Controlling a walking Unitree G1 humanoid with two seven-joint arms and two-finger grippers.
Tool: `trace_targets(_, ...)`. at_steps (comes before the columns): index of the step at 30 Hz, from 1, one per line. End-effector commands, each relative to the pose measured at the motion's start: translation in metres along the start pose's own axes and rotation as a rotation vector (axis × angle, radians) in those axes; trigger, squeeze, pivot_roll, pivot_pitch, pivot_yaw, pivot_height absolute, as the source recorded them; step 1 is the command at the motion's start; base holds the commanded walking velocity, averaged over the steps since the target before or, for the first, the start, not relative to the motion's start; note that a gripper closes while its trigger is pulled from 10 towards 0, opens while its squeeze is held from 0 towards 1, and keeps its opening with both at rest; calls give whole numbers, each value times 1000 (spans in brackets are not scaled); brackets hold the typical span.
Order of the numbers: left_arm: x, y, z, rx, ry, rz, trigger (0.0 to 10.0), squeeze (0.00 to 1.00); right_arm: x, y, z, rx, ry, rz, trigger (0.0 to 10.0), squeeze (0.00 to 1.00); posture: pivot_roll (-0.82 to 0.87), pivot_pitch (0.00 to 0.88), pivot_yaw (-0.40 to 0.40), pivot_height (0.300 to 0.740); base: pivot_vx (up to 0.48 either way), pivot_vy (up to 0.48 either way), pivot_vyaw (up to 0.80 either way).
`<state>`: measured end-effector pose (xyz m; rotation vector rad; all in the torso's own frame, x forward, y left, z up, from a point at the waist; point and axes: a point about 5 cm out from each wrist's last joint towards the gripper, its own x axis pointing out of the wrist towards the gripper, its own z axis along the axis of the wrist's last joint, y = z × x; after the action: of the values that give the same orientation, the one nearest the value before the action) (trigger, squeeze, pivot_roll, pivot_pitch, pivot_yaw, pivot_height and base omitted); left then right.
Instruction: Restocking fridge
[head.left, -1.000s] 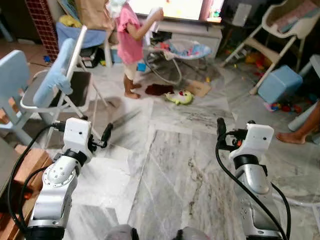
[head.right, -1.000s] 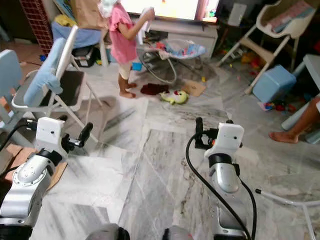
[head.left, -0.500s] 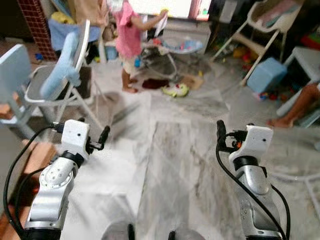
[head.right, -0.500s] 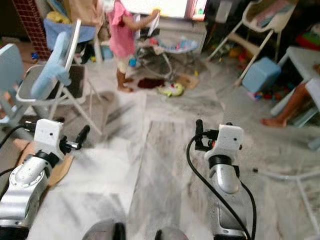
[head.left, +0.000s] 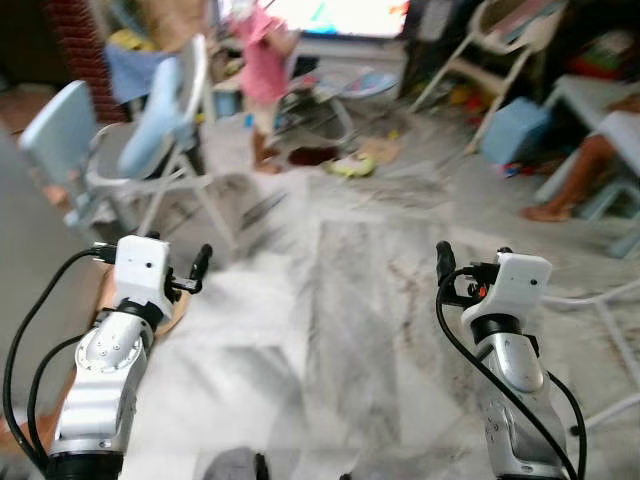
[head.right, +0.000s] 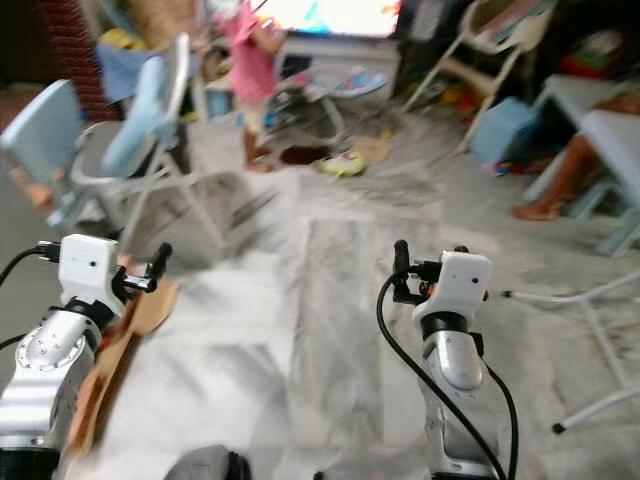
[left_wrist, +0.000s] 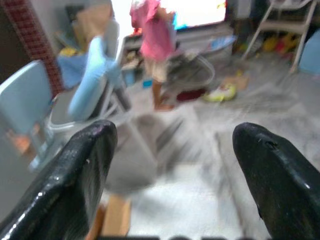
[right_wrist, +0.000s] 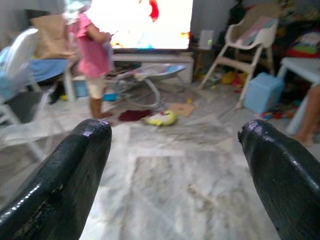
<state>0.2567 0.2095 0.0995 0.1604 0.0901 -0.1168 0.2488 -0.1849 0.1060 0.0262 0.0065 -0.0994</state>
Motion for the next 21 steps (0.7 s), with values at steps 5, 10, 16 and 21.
trace_targets(5,4,3,5,-10,-25,21,10000,0,0,2,3,-6,-18,16,10000,0,-26,0,-35,740,0,0,121)
trace_targets(10,4,5,1,-98,-1,50,10000,0,0,2,3,-9,-23,27,10000,0,-23,0,-36,740,0,0,614)
trace_targets(16,4,7,-2,-109,28,76,10000,0,0,3,3,4,-21,29,10000,0,-20,0,-36,740,0,228,318)
trace_targets(21,6,8,0,-175,22,92,10000,0,1,2,4,13,-29,28,10000,0,-23,0,-35,740,0,473,0)
